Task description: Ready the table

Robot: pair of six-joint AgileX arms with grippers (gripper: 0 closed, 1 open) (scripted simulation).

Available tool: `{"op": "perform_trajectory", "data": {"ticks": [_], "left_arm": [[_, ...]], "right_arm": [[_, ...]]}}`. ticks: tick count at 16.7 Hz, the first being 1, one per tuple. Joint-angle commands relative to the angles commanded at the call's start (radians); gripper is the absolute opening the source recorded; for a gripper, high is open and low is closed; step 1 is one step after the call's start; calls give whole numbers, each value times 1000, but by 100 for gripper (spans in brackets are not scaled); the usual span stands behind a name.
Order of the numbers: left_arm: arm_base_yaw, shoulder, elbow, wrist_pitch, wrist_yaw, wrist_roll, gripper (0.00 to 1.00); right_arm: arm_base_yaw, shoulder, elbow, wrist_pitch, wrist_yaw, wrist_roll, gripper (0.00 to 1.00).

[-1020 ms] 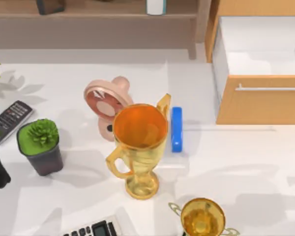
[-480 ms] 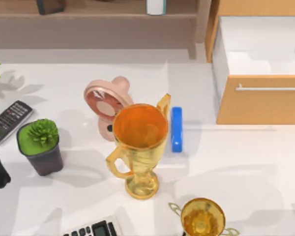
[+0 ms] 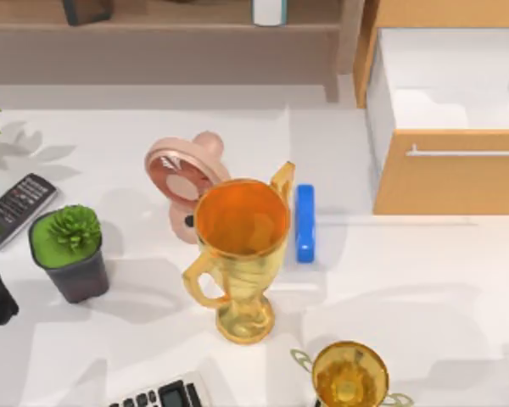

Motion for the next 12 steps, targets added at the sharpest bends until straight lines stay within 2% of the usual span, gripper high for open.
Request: {"op": "perform_trajectory", "data": {"ticks": [12], "left_arm": [[0, 0, 0, 0, 0, 0, 100]], "right_arm": [[-63, -1, 27, 30, -31, 73, 0]]}}
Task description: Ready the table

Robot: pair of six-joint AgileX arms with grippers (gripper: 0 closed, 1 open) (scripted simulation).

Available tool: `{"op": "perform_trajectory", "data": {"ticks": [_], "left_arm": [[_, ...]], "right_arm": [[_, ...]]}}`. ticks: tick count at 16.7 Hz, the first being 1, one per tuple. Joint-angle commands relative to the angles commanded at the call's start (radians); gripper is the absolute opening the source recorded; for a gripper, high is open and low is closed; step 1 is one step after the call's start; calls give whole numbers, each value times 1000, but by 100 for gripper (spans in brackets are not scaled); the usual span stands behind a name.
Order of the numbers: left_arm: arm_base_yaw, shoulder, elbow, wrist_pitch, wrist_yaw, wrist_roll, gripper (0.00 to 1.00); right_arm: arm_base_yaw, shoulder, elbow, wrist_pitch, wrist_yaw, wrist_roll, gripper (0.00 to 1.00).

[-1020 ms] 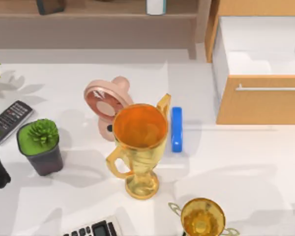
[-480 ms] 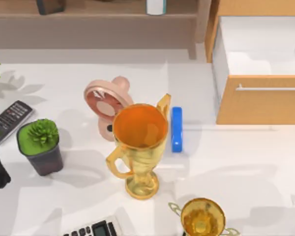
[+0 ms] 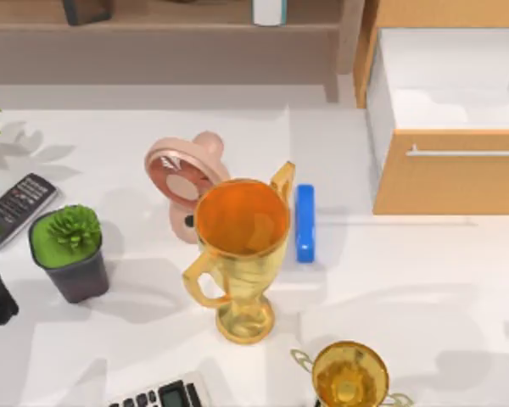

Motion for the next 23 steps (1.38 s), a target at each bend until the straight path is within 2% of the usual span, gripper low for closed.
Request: {"op": "perform_trajectory", "data": {"ticks": [21, 23], "left_arm": [[0, 0, 0, 0, 0, 0, 100], [0, 0, 0, 0, 0, 0, 100]], "right_arm": [[81, 20, -71, 14, 50, -84, 0], [81, 20, -71, 14, 50, -84, 15]]}}
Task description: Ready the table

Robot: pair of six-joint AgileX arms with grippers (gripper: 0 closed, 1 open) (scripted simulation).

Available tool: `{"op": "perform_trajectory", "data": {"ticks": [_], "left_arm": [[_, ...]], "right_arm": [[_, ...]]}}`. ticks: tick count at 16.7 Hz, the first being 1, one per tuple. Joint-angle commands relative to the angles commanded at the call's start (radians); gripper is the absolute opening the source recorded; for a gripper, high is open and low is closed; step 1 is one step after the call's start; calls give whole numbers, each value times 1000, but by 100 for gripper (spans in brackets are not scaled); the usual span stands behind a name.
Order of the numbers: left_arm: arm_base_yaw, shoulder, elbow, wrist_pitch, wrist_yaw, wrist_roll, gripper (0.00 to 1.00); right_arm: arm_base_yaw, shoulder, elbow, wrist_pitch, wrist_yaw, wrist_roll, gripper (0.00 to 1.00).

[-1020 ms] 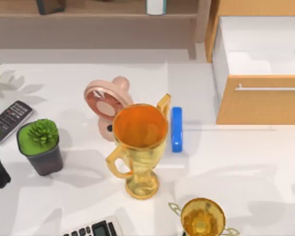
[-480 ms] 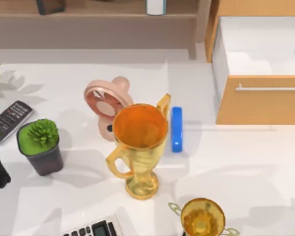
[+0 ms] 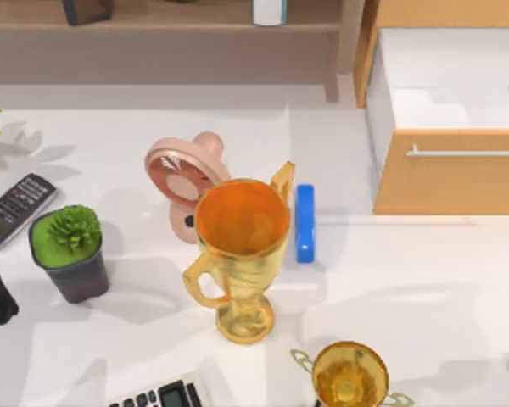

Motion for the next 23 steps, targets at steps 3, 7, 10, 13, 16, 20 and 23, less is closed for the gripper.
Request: {"op": "perform_trajectory", "data": {"ticks": [3, 7, 10, 13, 16, 20, 23], "left_arm": [[0, 0, 0, 0, 0, 0, 100], [0, 0, 0, 0, 0, 0, 100], [0, 0, 0, 0, 0, 0, 100], [0, 0, 0, 0, 0, 0, 100], [0, 0, 0, 0, 0, 0, 100], [0, 0, 0, 0, 0, 0, 100], [0, 0, 0, 0, 0, 0, 100]], "right_arm": [[0, 0, 0, 0, 0, 0, 38], [0, 0, 0, 0, 0, 0, 68], [0, 0, 0, 0, 0, 0, 90], [0, 0, 0, 0, 0, 0, 100], [0, 0, 0, 0, 0, 0, 100], [0, 0, 1, 0, 0, 0, 100], [14, 7, 5, 27, -6, -16, 100]]}}
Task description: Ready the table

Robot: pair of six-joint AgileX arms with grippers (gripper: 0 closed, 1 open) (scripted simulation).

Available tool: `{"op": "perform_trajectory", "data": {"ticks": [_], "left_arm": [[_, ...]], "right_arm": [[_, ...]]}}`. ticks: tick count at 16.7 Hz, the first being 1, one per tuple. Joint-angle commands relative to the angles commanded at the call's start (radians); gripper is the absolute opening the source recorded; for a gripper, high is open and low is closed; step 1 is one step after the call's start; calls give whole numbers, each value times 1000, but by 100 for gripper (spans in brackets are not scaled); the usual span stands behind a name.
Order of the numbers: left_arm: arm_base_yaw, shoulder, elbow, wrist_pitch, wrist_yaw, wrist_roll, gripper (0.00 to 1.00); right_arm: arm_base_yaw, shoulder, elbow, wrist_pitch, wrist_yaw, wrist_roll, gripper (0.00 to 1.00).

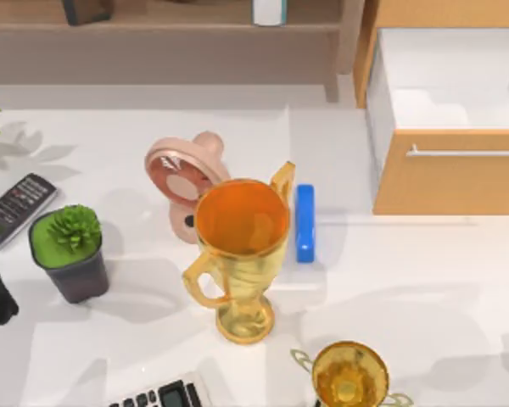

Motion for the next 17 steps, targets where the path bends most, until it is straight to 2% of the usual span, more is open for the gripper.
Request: {"op": "perform_trajectory", "data": {"ticks": [3, 6, 12, 17], "left_arm": [[0, 0, 0, 0, 0, 0, 100], [0, 0, 0, 0, 0, 0, 100], [0, 0, 0, 0, 0, 0, 100], [0, 0, 0, 0, 0, 0, 100]], "right_arm": [[61, 31, 2, 120, -25, -71, 100], [159, 85, -16, 334, -59, -186, 100], [396, 240, -81, 956, -101, -496, 100], [537, 400, -153, 1466, -63, -765, 100]]}}
